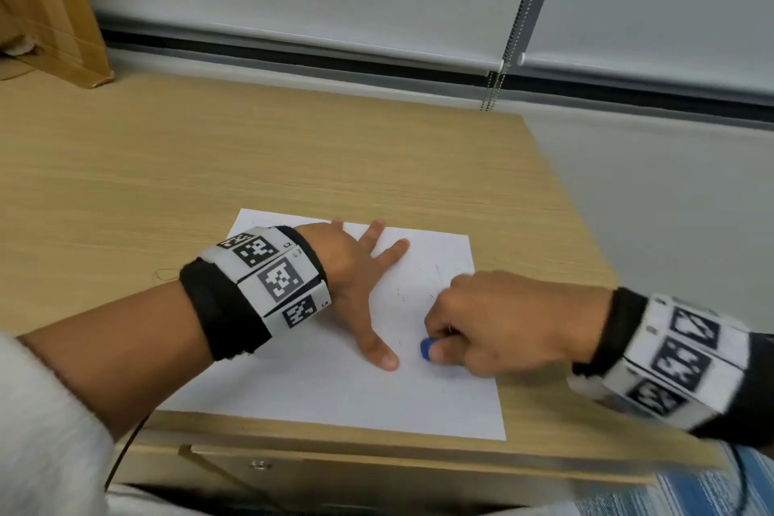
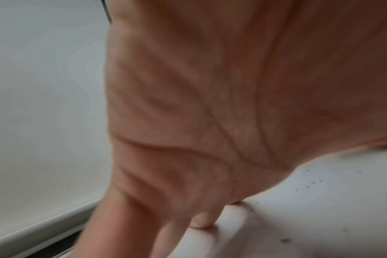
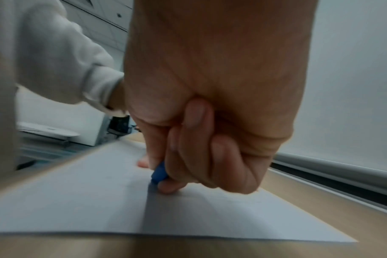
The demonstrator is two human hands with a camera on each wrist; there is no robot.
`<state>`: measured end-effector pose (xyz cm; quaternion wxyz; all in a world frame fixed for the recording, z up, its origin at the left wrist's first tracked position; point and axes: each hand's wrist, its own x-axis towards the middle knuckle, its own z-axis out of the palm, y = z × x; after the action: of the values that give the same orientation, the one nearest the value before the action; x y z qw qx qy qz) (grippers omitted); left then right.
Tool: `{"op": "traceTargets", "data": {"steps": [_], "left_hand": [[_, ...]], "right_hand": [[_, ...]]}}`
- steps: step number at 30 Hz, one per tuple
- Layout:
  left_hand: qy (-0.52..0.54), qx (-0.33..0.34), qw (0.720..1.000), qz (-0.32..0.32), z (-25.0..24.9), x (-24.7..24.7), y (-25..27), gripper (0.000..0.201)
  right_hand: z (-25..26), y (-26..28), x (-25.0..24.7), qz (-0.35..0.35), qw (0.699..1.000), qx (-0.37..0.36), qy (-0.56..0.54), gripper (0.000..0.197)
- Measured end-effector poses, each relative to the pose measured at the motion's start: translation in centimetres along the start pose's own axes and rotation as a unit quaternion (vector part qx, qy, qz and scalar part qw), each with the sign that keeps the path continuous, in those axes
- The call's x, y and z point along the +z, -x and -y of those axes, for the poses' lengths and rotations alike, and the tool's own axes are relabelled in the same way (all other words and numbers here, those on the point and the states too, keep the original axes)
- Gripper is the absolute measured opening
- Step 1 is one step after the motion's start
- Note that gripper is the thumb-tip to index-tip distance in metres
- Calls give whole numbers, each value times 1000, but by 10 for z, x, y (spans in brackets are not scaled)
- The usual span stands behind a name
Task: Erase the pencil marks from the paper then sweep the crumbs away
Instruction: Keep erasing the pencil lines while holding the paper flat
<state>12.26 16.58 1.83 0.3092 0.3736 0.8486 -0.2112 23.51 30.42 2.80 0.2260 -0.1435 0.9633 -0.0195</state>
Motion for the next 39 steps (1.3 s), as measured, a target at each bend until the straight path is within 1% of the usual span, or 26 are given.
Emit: {"op": "traceTargets", "data": {"steps": [2, 5, 7, 8, 11, 12, 15, 17, 19, 21, 24, 25, 27, 29, 30, 32, 34, 35, 36, 39], "left_hand": [[-1, -1, 1000, 0, 0, 0, 0, 143], [1, -3, 1000, -3, 0, -1, 1, 142], [3, -3, 1000, -3, -1, -1, 2, 142], [3, -2, 1000, -3, 0, -1, 1, 142], [1, -5, 1000, -1, 0, 0, -1, 144], [-4, -6, 1000, -3, -1, 0, 0, 143], [-9, 0, 1000, -15, -1, 1, 1, 142], [2, 1, 1000, -16, 2, 2, 1, 146], [4, -5, 1000, -12, 4, 2, -1, 150], [5, -6, 1000, -11, 4, 3, -3, 152], [0, -5, 1000, -15, 3, 4, -3, 151], [0, -5, 1000, -15, 2, 4, -1, 151], [2, -4, 1000, -16, 1, 3, 1, 149], [5, -2, 1000, -18, 1, 2, 2, 148], [7, -1, 1000, -20, 1, 2, 1, 148], [4, -2, 1000, -22, 1, 3, 0, 150], [-6, -6, 1000, -18, 0, 5, -1, 151], [-9, -8, 1000, -16, 0, 4, -1, 152], [-9, -8, 1000, -14, -1, 4, -1, 153], [0, -5, 1000, -15, 0, 3, 1, 153]], "right_hand": [[7, 6, 0, 32, 999, -13, 4, 32], [-7, -8, -11, -9, 1000, 24, -1, 38], [-13, -11, -8, -33, 999, 28, -7, 40], [-11, -8, -5, -31, 999, 21, -5, 39], [5, 4, 1, 10, 1000, 0, 1, 36], [9, 2, -2, 10, 1000, 0, 6, 35], [0, -27, -21, -21, 999, 37, 23, 37], [-20, -52, -34, -53, 995, 80, 21, 37], [-33, -65, -39, -82, 991, 104, 16, 37], [-27, -60, -33, -75, 994, 80, 7, 35], [-4, -39, -17, -11, 1000, -10, 8, 32], [-2, -37, -17, 4, 1000, -22, 15, 32], [-7, -46, -27, -10, 1000, -4, 26, 33], [-17, -56, -36, -48, 998, 36, 24, 35], [-18, -56, -35, -59, 997, 44, 22, 36], [-7, -44, -24, -47, 998, 15, 25, 35], [10, -26, -8, -2, 999, -38, 27, 31], [14, -23, -5, 13, 998, -51, 32, 30], [13, -25, -8, 12, 998, -50, 41, 31], [-2, -39, -27, -30, 998, 8, 57, 33]]}}
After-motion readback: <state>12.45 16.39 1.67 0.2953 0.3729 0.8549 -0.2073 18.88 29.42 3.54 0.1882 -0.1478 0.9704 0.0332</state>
